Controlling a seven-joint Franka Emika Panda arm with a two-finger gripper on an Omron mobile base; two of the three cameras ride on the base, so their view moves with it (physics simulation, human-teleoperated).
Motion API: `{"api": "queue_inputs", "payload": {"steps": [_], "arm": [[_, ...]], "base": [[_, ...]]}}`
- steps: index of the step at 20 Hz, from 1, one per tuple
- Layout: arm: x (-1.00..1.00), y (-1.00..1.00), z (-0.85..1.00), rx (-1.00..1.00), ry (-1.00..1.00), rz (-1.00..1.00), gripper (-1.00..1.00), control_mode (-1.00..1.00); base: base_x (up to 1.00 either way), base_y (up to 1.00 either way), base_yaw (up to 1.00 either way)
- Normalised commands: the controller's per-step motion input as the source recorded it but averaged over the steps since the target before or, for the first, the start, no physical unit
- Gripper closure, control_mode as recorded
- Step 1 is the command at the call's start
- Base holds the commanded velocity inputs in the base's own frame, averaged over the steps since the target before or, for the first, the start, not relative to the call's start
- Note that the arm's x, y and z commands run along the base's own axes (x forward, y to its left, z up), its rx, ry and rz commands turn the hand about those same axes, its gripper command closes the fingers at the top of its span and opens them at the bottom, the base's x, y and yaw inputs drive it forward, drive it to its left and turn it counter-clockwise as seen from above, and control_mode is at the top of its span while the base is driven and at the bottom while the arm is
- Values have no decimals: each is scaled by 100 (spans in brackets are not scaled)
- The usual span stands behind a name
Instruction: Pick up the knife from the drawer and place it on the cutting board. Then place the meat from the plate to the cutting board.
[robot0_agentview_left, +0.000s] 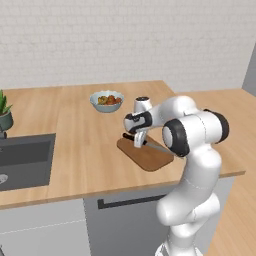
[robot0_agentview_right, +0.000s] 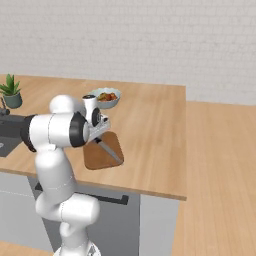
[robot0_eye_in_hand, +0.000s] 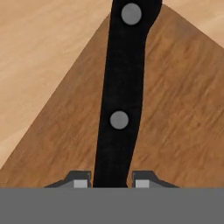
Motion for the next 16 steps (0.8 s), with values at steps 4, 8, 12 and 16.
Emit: {"api": "queue_inputs", "payload": {"steps": [4, 8, 12, 16], "arm": [[67, 0, -18, 0, 0, 0, 100, -100], [56, 0, -27, 0, 0, 0, -100, -100], [7, 0, -8, 0, -5, 0, -100, -100], [0, 0, 3, 0, 0, 0, -100, -100]], "base": [[0, 0, 0], [0, 0, 0], [0, 0, 0], [0, 0, 0]]}}
